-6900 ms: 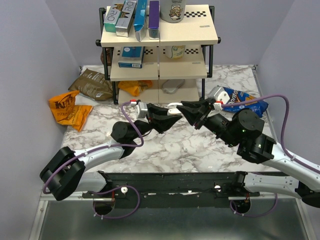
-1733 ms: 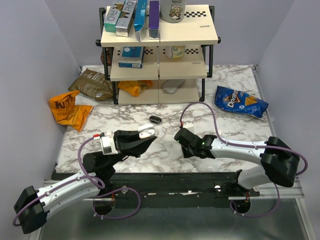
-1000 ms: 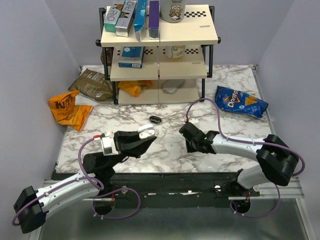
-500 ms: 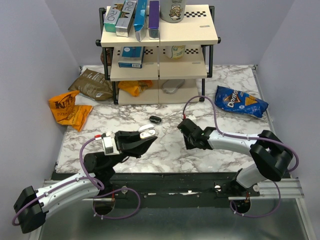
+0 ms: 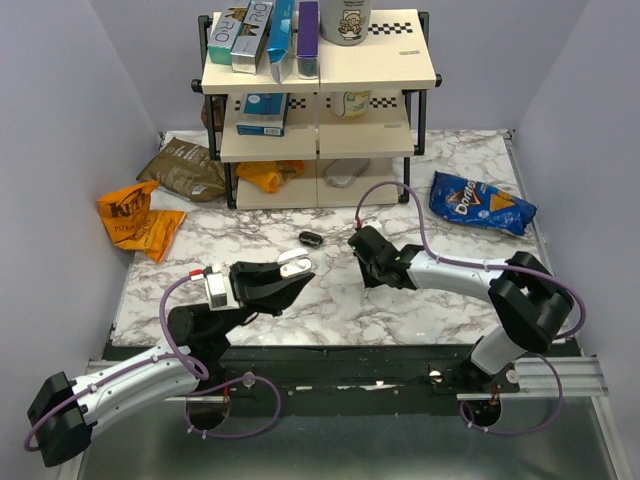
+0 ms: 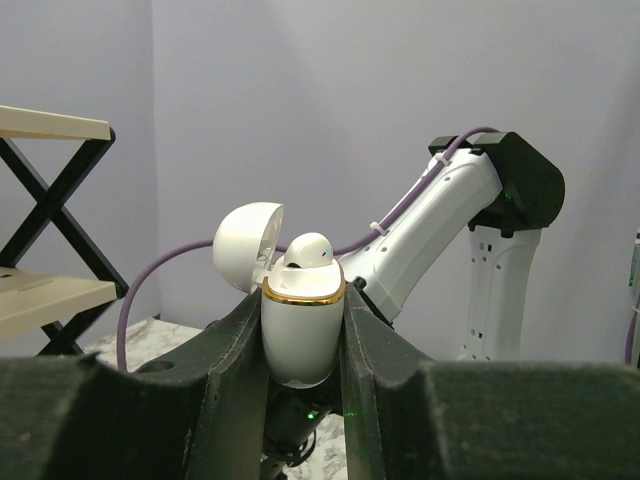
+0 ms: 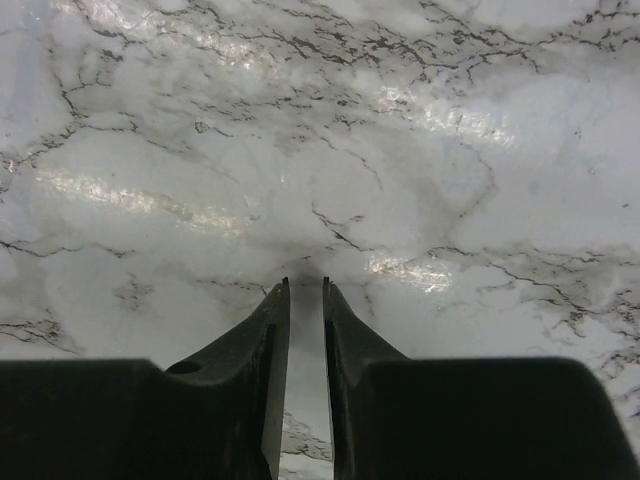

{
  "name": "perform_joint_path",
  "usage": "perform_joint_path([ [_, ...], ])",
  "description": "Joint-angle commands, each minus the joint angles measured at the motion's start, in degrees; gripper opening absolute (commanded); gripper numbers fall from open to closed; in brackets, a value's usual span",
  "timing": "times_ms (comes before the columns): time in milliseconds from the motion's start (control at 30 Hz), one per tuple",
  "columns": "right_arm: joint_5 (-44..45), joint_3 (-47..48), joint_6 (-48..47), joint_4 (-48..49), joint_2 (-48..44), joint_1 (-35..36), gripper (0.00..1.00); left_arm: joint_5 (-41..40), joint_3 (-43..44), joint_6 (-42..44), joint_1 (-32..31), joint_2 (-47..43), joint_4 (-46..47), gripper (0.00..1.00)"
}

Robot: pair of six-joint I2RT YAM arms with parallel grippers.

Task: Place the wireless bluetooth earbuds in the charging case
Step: Move the earbud to the center of the board, then pick up the earbud from the center of the board.

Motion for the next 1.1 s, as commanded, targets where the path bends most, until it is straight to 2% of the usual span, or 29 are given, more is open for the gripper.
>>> perform_joint_path([
  [0,2.9,0.8,1.2,-1.5,-3.8,-2.1,0.36,-1.3,-0.6,0.9,-0.4,-0.6,0.5,0.00],
  [100,2.3,-0.1,3.8,-2.8,-8.1,-2.8,0.42,-1.5,-0.6,1.0,-0.4,-1.0,0.1,0.00],
  [200,-3.4,-0.1,6.3,-3.2,-9.8,-2.9,0.45,-1.8,-0.8,1.0,-0.4,-1.3,0.2,0.00],
  [400,-11.8,1.3,10.1,-3.7,-8.3,-2.6,0.52,-1.9,-0.5,0.5,-0.6,-1.2,0.0,0.00],
  [667,-10.9,0.8,13.2,-5.3,-4.4,-2.6,0.55,-2.2,-0.4,0.0,-1.2,-1.8,-0.8,0.00],
  [1067,-10.8,1.3,15.4,-5.1,0.4,-2.6,0.54,-3.2,-0.6,0.3,-1.9,-3.2,-2.4,0.00],
])
